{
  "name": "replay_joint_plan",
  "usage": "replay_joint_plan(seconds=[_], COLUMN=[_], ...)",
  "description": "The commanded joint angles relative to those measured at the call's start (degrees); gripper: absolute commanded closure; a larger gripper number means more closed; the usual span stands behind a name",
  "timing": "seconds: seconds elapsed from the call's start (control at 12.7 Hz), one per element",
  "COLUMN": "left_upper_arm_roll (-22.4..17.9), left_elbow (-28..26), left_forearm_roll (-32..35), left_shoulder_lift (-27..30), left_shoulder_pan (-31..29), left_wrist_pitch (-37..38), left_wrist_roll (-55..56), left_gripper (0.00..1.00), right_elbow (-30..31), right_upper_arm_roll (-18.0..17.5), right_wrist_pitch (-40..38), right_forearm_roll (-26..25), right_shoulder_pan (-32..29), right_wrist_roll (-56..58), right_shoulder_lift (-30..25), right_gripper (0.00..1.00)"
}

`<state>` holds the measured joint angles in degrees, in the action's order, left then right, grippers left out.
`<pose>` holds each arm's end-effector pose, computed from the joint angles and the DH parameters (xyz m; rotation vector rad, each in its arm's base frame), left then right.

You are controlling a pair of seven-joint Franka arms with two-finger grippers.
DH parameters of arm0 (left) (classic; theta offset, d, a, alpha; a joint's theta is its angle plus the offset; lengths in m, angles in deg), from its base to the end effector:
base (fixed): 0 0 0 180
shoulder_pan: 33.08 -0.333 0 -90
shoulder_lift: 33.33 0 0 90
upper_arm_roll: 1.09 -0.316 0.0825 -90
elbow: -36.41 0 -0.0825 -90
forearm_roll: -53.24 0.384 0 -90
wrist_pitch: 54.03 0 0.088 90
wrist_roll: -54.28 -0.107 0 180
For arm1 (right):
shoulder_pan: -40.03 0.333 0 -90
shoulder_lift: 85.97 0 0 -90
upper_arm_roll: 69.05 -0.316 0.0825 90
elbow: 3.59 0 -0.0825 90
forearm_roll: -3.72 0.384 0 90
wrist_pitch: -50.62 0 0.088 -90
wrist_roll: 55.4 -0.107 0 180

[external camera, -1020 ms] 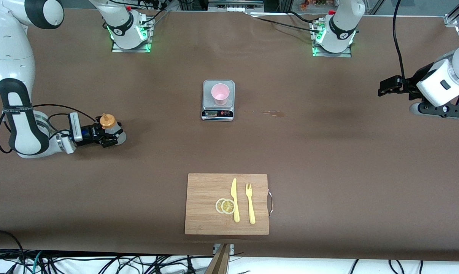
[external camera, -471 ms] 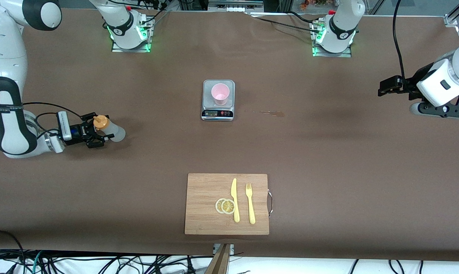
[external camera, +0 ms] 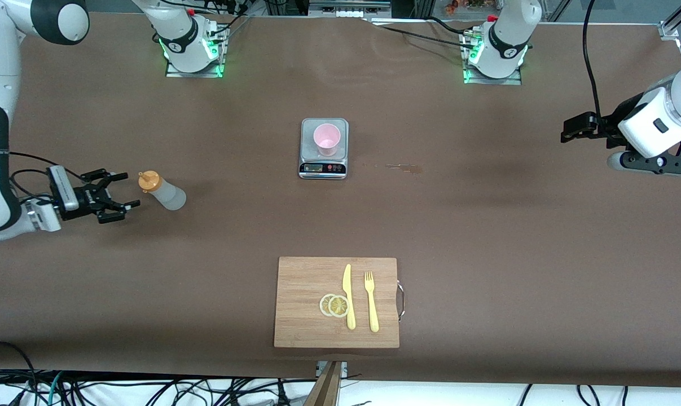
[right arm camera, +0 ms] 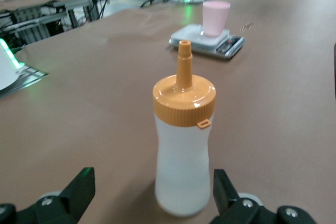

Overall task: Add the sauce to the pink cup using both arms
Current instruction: 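Open the right gripper and release the bottle upright on the table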

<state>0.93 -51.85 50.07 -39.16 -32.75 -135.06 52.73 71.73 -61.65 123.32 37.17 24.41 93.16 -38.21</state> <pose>0.5639 -0.0288 0.5700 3.0623 -0.1083 -0.3513 0.6221 -0.1694 0.2221 -1.0967 -1.9141 -0.5108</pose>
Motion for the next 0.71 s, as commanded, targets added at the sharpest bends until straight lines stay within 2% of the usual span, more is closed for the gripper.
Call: replay_joint_plan(seconds=[0.0, 0.24, 0.63], left_upper_arm_roll=[0.27, 0.27, 0.27], left_elbow=[1.42, 1.42, 1.42], left_forearm_roll=[0.36, 0.36, 0.36], left_shoulder_lift=[-0.67, -0.67, -0.67], left_shoulder_pan=[-0.06, -0.15, -0.15], left_wrist_pitch=[0.35, 0.35, 0.35], left_wrist_roll=[0.49, 0.49, 0.41], left_gripper=[0.00, 0.00, 0.00], right_elbow=[0.70, 7.01, 19.94], right_upper_arm_roll=[-0.37, -0.46, -0.29], right_wrist_pitch=[2.34, 7.70, 16.15], right_forearm_roll=[-6.80, -11.29, -19.72], right_shoulder_pan=[0.94, 4.18, 11.39], right_wrist_roll=[-7.81, -20.19, -48.82], right_shoulder_lift=[-8.44, -19.16, -38.50], right_gripper=[0.00, 0.00, 0.00])
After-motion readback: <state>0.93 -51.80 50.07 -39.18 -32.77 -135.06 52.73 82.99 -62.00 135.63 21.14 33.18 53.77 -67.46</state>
